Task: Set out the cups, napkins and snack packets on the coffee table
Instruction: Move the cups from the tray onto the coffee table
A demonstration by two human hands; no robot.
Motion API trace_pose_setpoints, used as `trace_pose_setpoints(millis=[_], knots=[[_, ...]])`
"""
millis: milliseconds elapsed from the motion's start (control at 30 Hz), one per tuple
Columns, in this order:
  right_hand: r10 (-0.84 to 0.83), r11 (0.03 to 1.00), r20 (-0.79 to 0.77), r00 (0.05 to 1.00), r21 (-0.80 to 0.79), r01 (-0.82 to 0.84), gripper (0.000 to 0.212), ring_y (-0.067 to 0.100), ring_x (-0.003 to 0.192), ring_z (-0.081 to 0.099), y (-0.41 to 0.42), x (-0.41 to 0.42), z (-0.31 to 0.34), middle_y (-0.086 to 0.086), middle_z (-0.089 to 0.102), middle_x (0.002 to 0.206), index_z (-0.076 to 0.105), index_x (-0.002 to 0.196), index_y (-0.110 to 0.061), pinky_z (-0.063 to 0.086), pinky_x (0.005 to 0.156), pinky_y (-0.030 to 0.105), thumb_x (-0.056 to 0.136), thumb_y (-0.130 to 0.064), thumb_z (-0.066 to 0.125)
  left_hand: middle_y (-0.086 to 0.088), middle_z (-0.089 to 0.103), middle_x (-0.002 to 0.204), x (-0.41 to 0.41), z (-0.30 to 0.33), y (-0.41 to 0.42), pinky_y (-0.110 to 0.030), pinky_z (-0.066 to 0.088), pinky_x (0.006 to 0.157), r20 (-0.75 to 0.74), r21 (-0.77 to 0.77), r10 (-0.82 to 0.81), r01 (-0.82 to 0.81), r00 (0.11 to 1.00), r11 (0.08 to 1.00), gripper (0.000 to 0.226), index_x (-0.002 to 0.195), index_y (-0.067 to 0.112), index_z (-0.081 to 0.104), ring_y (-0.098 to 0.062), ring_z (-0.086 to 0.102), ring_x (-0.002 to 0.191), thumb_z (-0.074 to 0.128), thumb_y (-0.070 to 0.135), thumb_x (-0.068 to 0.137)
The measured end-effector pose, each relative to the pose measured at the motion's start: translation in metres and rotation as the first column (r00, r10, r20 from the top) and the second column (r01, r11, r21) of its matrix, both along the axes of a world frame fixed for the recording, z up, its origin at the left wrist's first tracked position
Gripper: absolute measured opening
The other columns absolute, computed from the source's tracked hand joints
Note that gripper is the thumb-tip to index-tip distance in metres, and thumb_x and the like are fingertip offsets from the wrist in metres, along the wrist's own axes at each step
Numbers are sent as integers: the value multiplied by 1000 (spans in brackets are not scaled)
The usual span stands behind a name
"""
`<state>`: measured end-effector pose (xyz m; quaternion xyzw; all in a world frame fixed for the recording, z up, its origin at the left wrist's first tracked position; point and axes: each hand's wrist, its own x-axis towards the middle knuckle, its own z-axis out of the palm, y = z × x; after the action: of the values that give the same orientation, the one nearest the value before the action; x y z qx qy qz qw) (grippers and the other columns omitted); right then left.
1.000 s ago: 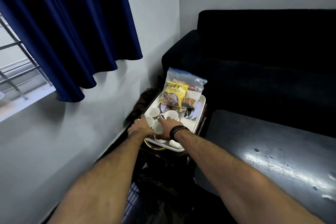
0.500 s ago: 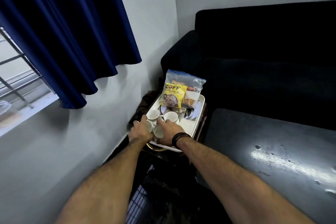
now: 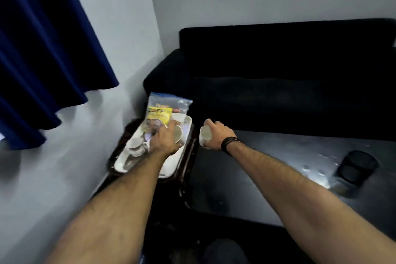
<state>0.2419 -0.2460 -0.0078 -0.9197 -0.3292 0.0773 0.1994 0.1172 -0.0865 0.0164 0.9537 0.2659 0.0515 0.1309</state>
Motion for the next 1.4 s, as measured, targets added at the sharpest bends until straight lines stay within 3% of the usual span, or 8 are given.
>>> trace_pose_setpoints(millis=[267, 533, 667, 833, 1033, 1400], knots=[[-245, 957, -71, 967, -175, 229, 68, 34, 105, 61, -151, 44, -48, 7, 55, 120, 40, 125, -29, 49, 85, 41, 69, -45, 74, -12, 46, 127, 71, -52, -130, -47, 48, 93, -197, -109, -289, 272, 937, 956, 64, 134, 28, 37, -37, 56, 117, 69, 27, 78], [-334, 907, -109, 936, -309, 287, 67, 35, 115, 58, -235, 60, -102, 9, 54, 129, 40, 134, -28, 49, 93, 41, 74, -39, 69, -10, 44, 132, 116, -106, -216, -47, 46, 94, -314, -164, -457, 427, 832, 889, 64, 134, 30, 36, -34, 54, 119, 70, 19, 81], [-334, 907, -138, 932, -317, 278, 65, 37, 112, 58, -247, 60, -121, 10, 52, 128, 40, 132, -28, 51, 90, 42, 75, -39, 69, -10, 43, 133, 125, -126, -238, -46, 46, 94, -353, -172, -487, 456, 799, 873, 59, 131, 30, 37, -35, 53, 119, 64, 9, 83], [-307, 931, -158, 938, -256, 261, 59, 36, 110, 60, -247, 67, -128, 11, 51, 127, 40, 132, -30, 51, 89, 43, 79, -39, 65, -8, 38, 136, 134, -134, -244, -46, 47, 97, -349, -208, -488, 442, 800, 873, 68, 137, 34, 36, -34, 51, 122, 65, 6, 82], [-303, 936, -165, 939, -235, 261, 60, 36, 114, 57, -242, 71, -130, 12, 48, 129, 40, 135, -29, 51, 92, 44, 81, -37, 66, -6, 41, 132, 137, -136, -246, -45, 48, 100, -280, -268, -461, 392, 842, 880, 67, 137, 34, 41, -31, 51, 120, 74, 31, 79], [-364, 903, -124, 923, -288, 318, 67, 37, 120, 54, -244, 79, -131, 12, 45, 133, 37, 142, -31, 45, 100, 51, 82, -30, 68, -11, 39, 134, 148, -141, -244, -46, 44, 106, -226, -286, -458, 391, 859, 875, 68, 144, 31, 41, -31, 46, 127, 69, 13, 85]])
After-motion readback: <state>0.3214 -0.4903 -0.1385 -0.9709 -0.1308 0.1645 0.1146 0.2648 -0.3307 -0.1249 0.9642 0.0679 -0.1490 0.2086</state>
